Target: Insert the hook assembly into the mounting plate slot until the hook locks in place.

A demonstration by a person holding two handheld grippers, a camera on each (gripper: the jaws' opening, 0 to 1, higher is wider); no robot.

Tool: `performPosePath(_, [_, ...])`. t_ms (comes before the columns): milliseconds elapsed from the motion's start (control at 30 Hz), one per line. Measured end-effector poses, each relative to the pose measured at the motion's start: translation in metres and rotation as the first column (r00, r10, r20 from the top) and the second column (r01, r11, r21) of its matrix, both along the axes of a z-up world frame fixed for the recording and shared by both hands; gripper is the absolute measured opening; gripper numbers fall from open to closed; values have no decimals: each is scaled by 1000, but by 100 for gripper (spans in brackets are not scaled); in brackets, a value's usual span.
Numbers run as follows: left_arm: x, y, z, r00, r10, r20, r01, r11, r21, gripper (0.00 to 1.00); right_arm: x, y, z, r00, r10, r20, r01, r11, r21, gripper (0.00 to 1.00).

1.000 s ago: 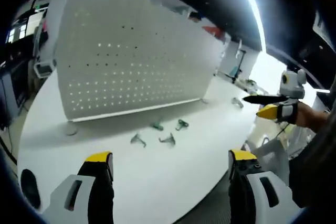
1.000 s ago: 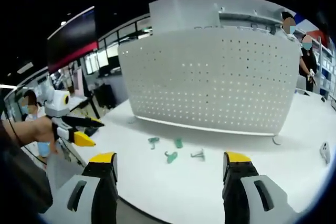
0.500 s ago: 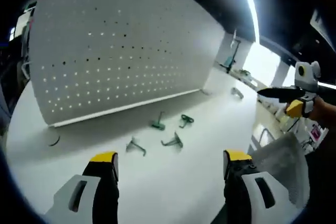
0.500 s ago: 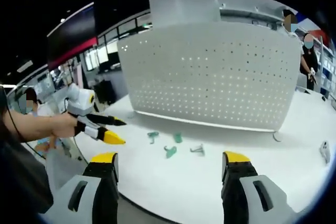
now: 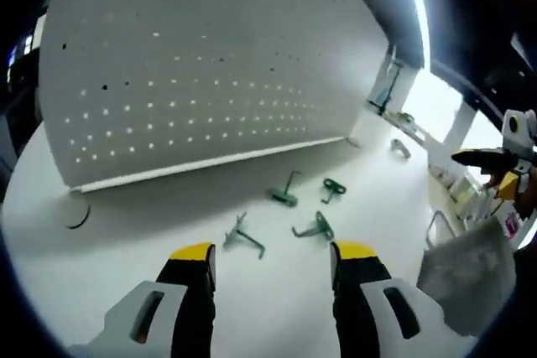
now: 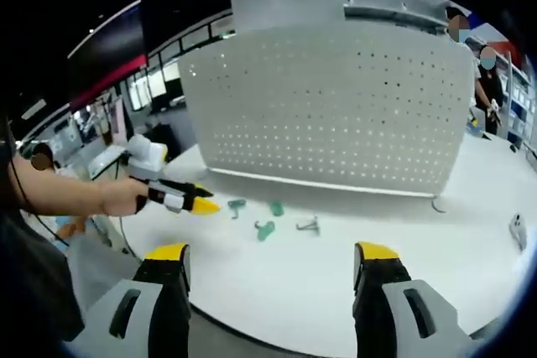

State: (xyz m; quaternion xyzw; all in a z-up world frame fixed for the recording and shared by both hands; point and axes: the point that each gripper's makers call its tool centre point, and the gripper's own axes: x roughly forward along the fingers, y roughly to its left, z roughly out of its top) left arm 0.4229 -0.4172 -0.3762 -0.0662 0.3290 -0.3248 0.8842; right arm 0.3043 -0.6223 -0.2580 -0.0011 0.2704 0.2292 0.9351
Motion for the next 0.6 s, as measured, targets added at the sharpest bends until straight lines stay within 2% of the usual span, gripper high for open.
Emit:
performPosePath(67, [5, 1, -5, 1000, 4, 1, -4, 1000, 1, 51, 0, -2, -2, 1000, -6, -6, 6, 1000, 2, 80])
performPosePath(133, [8, 1, -9, 1000, -1, 2, 1, 1000, 18, 54, 0, -3, -3, 1000, -12, -11, 12, 1000, 1, 80])
performPosePath(200, [12, 4, -19, 1000, -26, 8, 25, 997, 71, 54, 1, -5, -4, 1000, -18, -14, 18, 1000, 0, 80])
performPosePath(333, [18, 1, -28, 999, -49, 14, 47, 994, 94, 45, 2, -9, -6, 999, -25, -22, 25, 1000, -3, 79])
performPosePath(467, [24, 0, -34, 999, -52, 15, 50, 993, 109, 42, 3, -14, -9, 999, -38, -32, 37, 999, -7, 79])
performPosePath(600, [28, 0, -38, 998, -58, 23, 54, 990, 127, 30, 3, -16, -11, 998, -41, -40, 41, 999, -9, 79])
